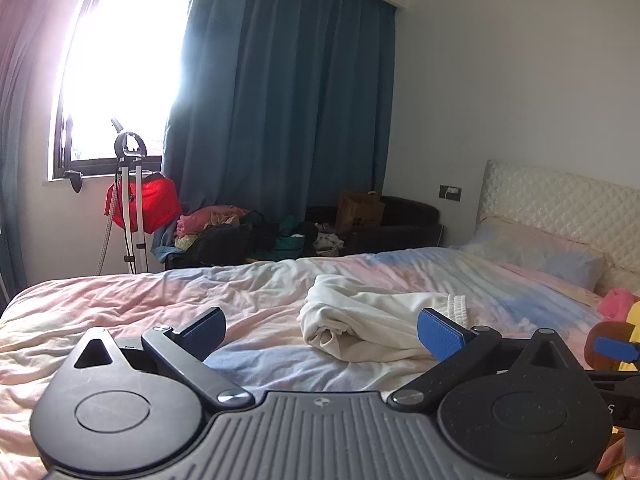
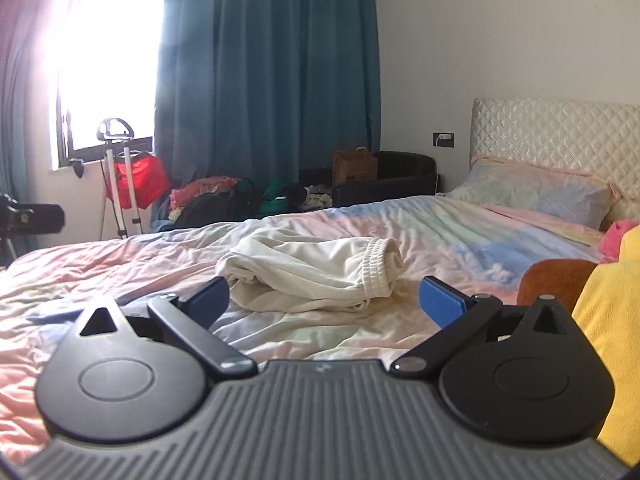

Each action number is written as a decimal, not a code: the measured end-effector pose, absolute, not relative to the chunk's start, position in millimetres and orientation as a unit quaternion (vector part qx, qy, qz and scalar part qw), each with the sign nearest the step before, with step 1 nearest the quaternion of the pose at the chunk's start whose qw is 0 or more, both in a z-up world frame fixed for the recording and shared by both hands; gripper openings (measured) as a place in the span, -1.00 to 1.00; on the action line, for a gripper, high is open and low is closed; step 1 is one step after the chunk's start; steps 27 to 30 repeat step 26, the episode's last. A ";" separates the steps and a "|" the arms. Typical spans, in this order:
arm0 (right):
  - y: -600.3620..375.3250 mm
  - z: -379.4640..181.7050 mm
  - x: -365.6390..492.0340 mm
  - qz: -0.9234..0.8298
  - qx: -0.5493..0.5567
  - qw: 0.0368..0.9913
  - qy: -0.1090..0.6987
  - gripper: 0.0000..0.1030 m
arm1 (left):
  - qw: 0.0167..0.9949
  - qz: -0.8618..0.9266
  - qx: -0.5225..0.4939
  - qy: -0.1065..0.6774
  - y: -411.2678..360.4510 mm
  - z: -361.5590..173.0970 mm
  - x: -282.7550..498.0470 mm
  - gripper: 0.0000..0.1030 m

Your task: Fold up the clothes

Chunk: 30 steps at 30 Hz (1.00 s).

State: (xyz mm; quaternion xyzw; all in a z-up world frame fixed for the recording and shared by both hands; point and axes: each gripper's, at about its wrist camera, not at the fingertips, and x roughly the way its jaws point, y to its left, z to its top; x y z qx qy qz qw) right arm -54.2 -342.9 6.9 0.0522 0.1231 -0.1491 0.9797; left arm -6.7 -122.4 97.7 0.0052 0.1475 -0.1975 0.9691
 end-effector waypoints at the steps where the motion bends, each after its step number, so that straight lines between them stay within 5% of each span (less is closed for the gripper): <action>1: -340.6 5.3 -53.9 -0.150 0.048 0.980 0.125 1.00 | 0.969 -0.195 0.006 0.151 -122.8 94.9 -4.4 0.99; 30: -344.1 1.5 -51.9 -0.161 0.065 0.975 0.135 1.00 | 0.970 -0.181 0.022 0.163 -136.6 71.4 13.9 0.99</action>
